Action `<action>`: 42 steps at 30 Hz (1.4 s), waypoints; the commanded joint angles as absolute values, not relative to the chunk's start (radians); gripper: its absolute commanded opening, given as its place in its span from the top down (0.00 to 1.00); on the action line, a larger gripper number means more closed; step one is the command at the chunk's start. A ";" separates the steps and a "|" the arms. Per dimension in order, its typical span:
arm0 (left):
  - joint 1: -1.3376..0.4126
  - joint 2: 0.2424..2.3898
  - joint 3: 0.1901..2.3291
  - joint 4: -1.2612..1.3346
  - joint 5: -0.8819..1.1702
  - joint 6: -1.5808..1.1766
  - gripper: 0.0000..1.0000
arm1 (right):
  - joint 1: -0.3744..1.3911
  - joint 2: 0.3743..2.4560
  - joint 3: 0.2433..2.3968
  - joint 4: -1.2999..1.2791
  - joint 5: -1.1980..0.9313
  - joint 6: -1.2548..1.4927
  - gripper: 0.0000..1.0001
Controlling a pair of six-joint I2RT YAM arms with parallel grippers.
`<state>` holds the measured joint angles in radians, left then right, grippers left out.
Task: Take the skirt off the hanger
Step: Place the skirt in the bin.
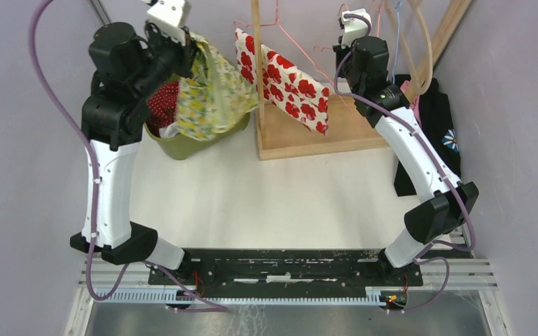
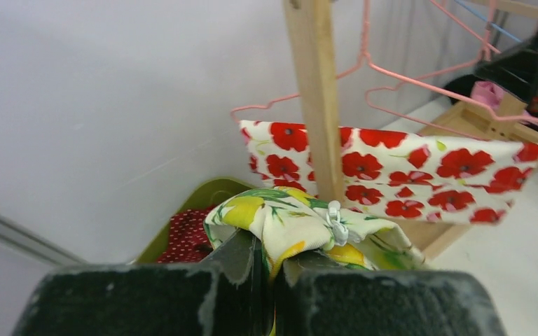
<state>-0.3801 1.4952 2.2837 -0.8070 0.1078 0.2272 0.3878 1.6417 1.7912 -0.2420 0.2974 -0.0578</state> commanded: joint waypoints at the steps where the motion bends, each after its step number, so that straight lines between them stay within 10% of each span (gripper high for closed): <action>1: -0.234 1.438 2.269 -0.645 0.198 0.180 0.97 | 0.384 1.583 1.773 -0.180 0.302 -0.071 0.99; 24: 0.396 1.779 2.352 -0.346 0.479 -0.073 0.97 | 0.372 1.605 1.745 -0.183 0.321 -0.080 0.99; 42: 0.110 1.900 2.092 -0.326 0.539 -0.006 0.97 | 0.350 1.631 1.710 -0.177 0.316 -0.066 0.99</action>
<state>0.0868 1.8561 2.1529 -0.4046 0.5335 -0.0326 0.3580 1.6485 1.7130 -0.2405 0.3077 -0.0742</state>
